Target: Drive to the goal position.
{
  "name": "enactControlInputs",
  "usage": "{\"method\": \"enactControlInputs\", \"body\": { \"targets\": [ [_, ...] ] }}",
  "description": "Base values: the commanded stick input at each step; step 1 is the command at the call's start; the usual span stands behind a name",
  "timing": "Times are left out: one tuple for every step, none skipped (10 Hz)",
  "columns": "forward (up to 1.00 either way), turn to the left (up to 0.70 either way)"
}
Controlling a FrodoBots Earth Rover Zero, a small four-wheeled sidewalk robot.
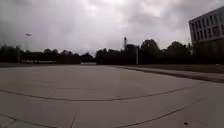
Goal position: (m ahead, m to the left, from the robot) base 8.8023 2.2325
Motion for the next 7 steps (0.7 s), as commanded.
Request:
{"method": "enactControlInputs", "body": {
  "targets": [
    [0.70,0.00],
    [0.70,0.00],
    [0.70,0.00],
    [0.70,0.00],
    [0.70,0.00],
    [0.70,0.00],
    [0.70,0.00]
  ]
}}
